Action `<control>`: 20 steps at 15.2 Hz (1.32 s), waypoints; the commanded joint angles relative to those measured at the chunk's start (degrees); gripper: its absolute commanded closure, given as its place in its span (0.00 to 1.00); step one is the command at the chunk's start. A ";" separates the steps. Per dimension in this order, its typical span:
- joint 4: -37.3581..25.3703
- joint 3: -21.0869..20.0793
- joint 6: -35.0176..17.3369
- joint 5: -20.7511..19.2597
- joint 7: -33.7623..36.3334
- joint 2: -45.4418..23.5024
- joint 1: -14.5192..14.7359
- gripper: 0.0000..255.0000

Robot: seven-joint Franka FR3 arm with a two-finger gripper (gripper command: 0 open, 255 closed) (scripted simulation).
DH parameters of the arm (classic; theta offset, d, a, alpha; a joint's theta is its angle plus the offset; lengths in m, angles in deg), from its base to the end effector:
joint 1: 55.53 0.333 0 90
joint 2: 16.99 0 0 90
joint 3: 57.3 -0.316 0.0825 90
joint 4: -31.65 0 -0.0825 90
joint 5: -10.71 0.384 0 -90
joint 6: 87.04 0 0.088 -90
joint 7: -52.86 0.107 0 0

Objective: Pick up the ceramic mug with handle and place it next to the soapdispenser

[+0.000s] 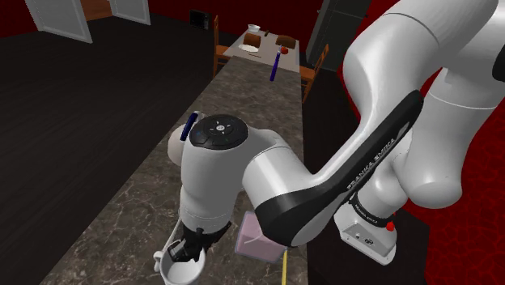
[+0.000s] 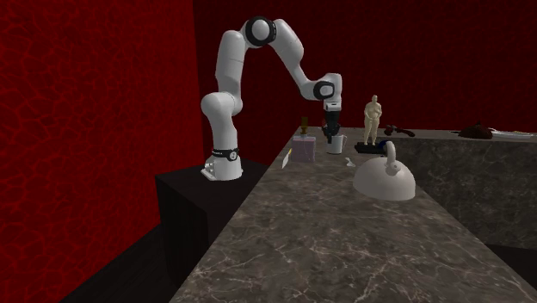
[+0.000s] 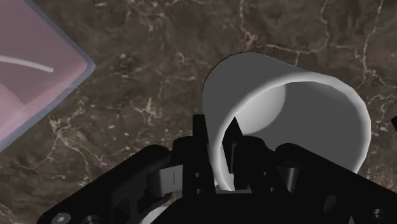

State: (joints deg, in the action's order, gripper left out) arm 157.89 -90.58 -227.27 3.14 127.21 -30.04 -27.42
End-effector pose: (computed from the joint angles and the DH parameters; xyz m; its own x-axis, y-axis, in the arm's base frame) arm 0.2686 0.4869 0.2998 0.9898 -0.1412 -0.0165 -0.1420 -0.9876 -0.0673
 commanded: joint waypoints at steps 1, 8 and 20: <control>0.32 0.48 -1.49 -1.25 0.89 -1.35 0.46 1.00; 0.37 0.61 -1.78 -1.50 1.05 -1.62 0.56 1.00; -0.72 -1.38 4.44 3.89 -2.68 4.56 -1.37 0.00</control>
State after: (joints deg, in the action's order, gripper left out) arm 157.48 -91.75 -223.79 6.35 124.97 -26.21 -28.63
